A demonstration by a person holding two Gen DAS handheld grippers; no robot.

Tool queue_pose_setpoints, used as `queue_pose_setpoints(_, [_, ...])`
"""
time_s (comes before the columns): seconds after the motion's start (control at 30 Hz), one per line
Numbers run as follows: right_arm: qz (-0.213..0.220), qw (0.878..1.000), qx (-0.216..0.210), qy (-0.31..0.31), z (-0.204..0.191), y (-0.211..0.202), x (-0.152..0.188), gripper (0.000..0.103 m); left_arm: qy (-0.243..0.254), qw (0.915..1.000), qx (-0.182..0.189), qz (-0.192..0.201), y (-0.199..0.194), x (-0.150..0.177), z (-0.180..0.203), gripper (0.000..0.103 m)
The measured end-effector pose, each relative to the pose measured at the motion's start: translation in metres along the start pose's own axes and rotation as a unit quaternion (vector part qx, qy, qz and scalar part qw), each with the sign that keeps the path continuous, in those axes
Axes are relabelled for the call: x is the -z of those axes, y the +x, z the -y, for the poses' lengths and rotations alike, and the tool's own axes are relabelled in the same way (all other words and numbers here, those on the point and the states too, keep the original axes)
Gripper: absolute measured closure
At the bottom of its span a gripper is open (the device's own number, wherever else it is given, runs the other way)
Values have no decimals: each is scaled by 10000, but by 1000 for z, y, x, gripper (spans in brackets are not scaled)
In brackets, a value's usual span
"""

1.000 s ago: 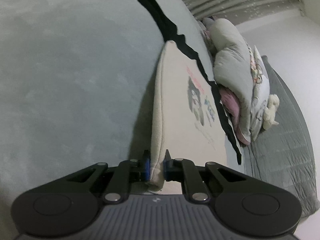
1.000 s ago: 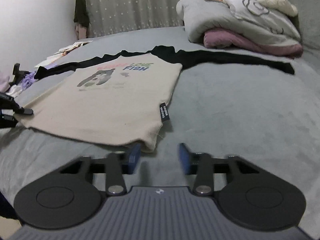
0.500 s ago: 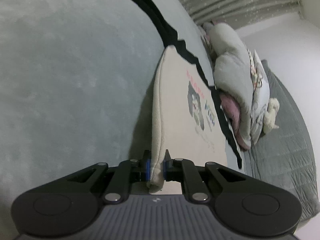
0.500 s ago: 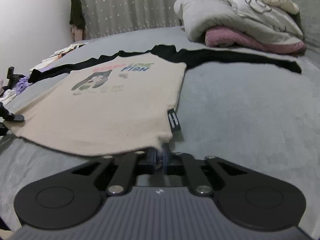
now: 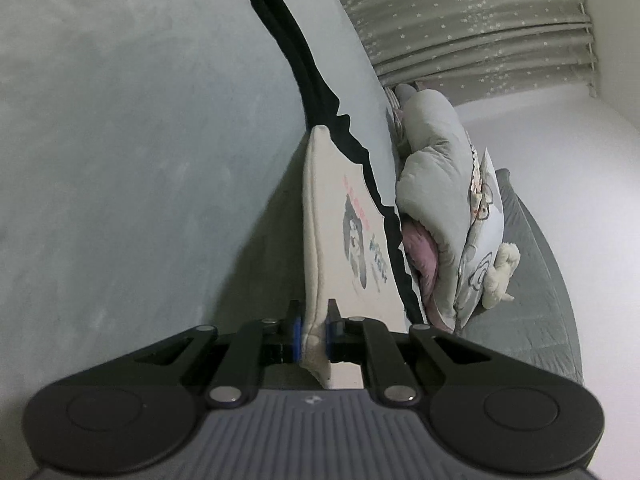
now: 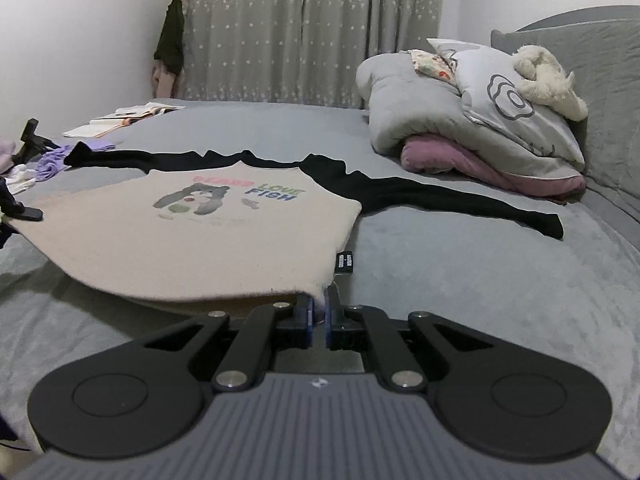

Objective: Fold clothes

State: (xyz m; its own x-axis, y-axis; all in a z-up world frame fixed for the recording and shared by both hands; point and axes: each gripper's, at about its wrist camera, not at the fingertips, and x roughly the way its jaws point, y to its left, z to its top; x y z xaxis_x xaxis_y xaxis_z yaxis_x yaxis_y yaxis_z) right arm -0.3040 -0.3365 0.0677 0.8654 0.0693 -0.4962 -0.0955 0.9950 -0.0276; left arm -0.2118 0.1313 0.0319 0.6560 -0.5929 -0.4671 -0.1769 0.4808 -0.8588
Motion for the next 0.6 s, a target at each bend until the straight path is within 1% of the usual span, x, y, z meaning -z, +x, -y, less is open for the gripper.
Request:
queue_pose_setpoints(0.07, [-70,10000,-14,-39,1,-5,-2,97,-43,10000,-36,25,-5,2,-2,94])
queue_pose_setpoints(0.13, [-382,9993,-6,-54,3,1,5,97,-92,9998,-159,42,-9,3,-7,94])
queue_pose_setpoints(0.2, [-547,9985,9,-47,3,8,12,97,-94,9994,-341,47,-11,7,-13,94])
queue_pose_setpoints(0.23, [-587,9983,-12,-32,3,9,15,97,-98,9990,-437,40,-13,8,-16,94])
queue_pose_setpoints(0.3, [-538,9985,-103,1,0,6,13,97,-108,9982,-586,28,-16,10,-22,94])
queue_pose_setpoints(0.37, [-504,9986,-163,21,-2,3,11,97,-151,9978,-646,15,-17,10,-26,94])
queue_pose_setpoints(0.43, [-633,9978,-191,95,-3,5,10,97,-243,9971,-727,39,-19,7,-32,94])
queue_pose_setpoints(0.5, [-912,9954,-228,186,-1,5,8,94,-197,9965,-796,145,-21,3,-32,94])
queue_pose_setpoints(0.53, [-982,9948,-210,182,-1,2,6,92,-155,9961,-840,214,-23,1,-31,94])
queue_pose_setpoints(0.57, [-977,9950,-124,138,-3,-5,3,82,-91,9955,-898,294,-25,-2,-30,94])
queue_pose_setpoints(0.6, [-946,9955,-11,106,-3,-13,-1,76,3,9945,-974,393,-26,-5,-27,94])
